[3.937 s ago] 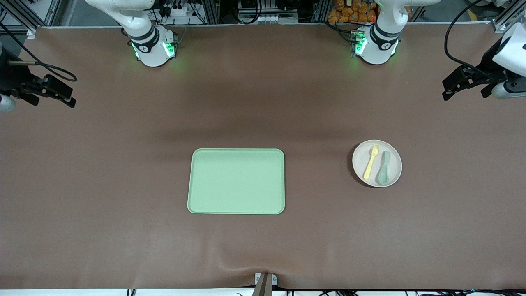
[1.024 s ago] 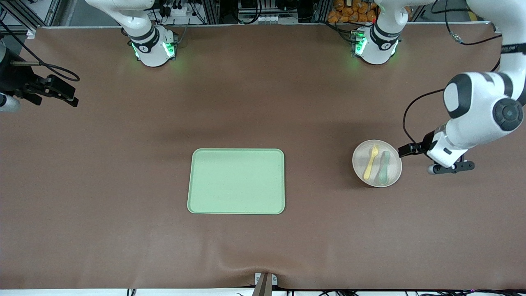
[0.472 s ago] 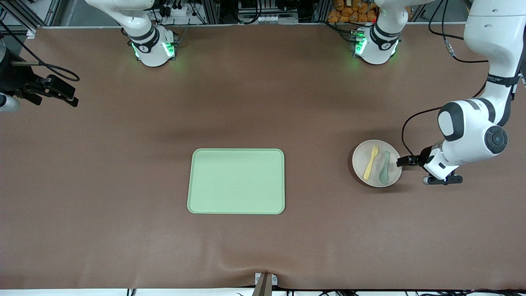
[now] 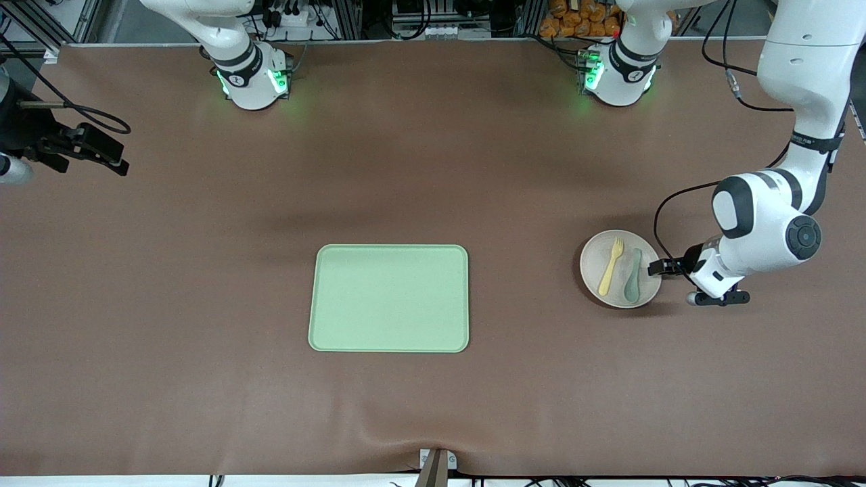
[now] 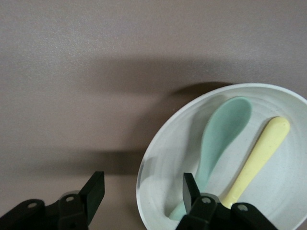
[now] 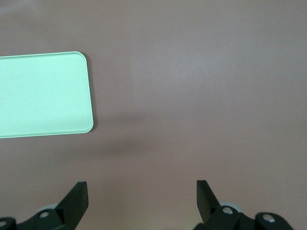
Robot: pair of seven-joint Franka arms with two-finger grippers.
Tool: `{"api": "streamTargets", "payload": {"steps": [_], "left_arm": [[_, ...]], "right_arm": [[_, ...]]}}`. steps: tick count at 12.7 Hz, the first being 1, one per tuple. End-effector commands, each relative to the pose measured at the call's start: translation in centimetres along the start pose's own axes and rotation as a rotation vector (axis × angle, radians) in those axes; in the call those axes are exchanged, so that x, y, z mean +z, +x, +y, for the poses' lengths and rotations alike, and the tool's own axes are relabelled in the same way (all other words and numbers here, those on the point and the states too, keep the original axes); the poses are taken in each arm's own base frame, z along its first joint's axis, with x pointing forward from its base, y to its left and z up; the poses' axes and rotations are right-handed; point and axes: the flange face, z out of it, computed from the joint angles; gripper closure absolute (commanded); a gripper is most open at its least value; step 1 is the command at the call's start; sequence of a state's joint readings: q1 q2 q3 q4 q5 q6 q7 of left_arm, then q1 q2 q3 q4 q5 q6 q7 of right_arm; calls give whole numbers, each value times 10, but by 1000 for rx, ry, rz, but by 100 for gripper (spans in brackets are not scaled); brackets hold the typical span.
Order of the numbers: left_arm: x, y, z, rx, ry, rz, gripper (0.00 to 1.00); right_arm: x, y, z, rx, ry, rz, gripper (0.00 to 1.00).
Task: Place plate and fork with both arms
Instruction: 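Move the left gripper down to the white plate rim and grasp it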
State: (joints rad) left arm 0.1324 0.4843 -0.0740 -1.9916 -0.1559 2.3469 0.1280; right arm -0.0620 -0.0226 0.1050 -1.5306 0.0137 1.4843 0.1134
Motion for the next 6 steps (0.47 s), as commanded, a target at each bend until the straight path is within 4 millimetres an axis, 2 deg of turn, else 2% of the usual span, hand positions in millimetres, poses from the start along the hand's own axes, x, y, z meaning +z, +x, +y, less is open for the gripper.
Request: {"api": "streamTargets", "payload": {"steps": [1, 4, 6], "left_arm": [[8, 2, -3, 0, -24, 3, 36], [15, 4, -4, -13, -40, 2, 40], [16, 4, -4, -13, -40, 0, 52]], "right_arm": [[-2, -1, 1, 5, 9, -3, 0], [-2, -1, 1, 5, 9, -3, 0], [-2, -1, 1, 5, 9, -3, 0]]}}
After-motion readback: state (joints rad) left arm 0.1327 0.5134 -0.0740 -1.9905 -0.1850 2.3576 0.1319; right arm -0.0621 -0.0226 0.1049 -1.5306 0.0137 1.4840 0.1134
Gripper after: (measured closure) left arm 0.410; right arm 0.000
